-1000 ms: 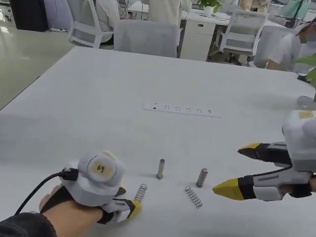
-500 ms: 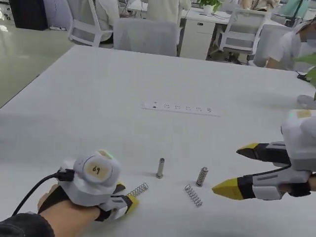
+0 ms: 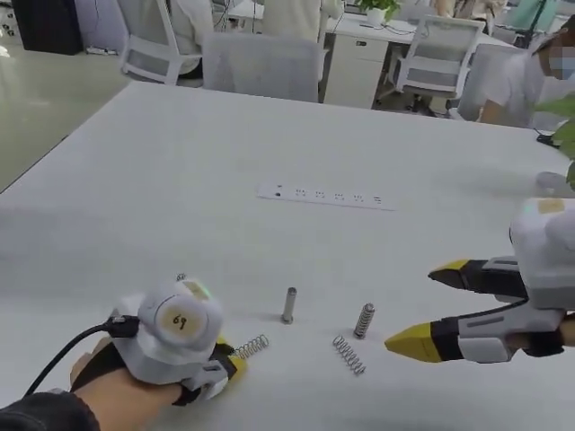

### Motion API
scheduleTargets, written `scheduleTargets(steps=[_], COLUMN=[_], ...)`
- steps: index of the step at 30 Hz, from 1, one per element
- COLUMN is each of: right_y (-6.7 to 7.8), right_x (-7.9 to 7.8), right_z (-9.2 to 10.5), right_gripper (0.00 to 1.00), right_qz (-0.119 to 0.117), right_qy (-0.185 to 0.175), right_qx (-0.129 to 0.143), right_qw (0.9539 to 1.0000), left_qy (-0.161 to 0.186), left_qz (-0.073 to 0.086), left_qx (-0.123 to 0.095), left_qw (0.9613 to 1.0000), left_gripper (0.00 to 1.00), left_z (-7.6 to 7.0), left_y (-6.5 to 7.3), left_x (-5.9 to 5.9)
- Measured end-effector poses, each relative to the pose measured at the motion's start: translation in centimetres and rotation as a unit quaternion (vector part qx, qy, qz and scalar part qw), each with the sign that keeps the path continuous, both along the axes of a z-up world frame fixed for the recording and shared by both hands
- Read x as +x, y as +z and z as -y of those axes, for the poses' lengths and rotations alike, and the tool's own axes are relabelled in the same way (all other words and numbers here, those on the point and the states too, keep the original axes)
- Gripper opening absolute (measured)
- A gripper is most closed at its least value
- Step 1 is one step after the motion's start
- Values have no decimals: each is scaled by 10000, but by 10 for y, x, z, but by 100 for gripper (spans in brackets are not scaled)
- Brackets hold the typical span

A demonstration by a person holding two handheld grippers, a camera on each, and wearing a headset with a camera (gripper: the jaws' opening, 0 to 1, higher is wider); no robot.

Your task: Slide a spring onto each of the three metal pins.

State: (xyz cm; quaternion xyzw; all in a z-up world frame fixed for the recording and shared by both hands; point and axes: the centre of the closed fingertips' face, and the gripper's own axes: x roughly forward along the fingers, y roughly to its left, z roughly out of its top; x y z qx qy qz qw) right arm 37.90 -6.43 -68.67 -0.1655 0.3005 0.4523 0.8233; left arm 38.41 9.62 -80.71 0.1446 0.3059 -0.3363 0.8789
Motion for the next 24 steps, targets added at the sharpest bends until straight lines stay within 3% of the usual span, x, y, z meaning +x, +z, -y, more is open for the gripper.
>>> scheduleTargets(steps=[12,19,24], right_y=[3,6,10], right_x=[-2,-2,-3], right_z=[-1,-4,-6], right_gripper=[74,73,72], right_qz=[29,57,96], right_qy=[12,56,112], right_qx=[0,27,31], right_qw=[10000,10000,9999], left_qy=[-325,-509,-728], left_qz=[106,206,394], left_qx=[51,-216,-351], left_qw=[9994,9983,9960], left_gripper=[2,2,2], left_z=[1,1,0], left_y=[4,23,42], left_x=[-4,-8,-15])
